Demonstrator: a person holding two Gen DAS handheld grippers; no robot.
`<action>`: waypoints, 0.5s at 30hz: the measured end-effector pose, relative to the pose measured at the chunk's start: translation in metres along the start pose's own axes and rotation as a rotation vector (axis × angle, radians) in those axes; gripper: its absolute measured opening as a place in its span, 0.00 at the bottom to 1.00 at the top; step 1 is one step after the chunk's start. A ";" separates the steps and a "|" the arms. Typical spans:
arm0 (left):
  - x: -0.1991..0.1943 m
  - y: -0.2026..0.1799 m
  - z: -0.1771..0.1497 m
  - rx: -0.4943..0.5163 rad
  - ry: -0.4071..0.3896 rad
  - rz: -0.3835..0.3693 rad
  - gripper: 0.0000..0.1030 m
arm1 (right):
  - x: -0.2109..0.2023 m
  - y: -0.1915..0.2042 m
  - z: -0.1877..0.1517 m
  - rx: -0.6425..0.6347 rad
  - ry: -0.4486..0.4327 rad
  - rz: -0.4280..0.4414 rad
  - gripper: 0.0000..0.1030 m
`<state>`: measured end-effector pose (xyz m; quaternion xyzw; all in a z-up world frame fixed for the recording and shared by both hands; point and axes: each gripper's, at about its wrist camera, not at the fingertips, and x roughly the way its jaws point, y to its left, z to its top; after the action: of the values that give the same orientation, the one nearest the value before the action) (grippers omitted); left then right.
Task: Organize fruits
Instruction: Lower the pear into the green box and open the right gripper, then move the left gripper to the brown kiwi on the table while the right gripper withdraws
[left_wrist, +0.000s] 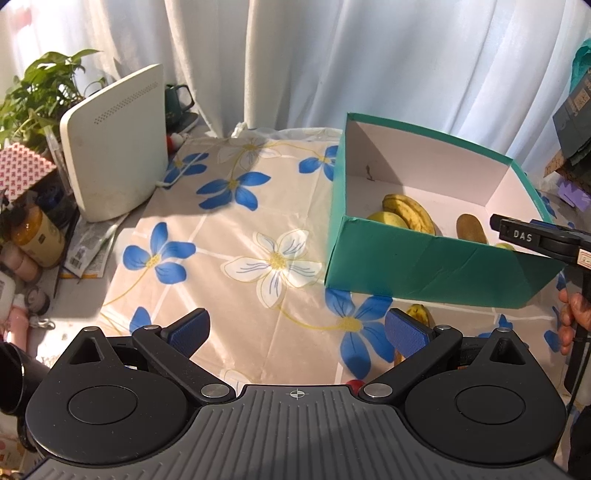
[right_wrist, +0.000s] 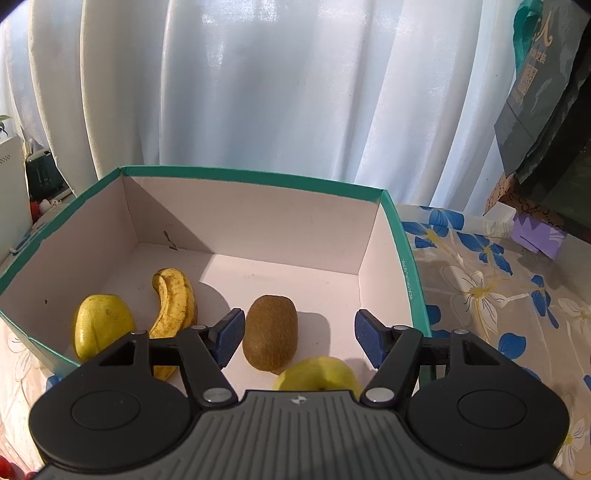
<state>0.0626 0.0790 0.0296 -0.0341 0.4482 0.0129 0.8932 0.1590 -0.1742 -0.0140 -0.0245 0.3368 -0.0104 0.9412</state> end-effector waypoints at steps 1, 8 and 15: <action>0.000 0.001 -0.001 0.002 0.001 0.003 1.00 | -0.008 -0.001 0.000 0.011 -0.017 -0.002 0.65; 0.005 0.009 -0.017 0.040 0.022 0.015 1.00 | -0.106 0.003 -0.027 0.051 -0.173 0.063 0.85; 0.010 -0.001 -0.040 0.142 0.058 0.032 1.00 | -0.147 0.015 -0.070 0.067 -0.115 0.115 0.92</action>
<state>0.0364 0.0755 -0.0026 0.0363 0.4743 -0.0055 0.8796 0.0012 -0.1571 0.0240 0.0258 0.2826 0.0338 0.9583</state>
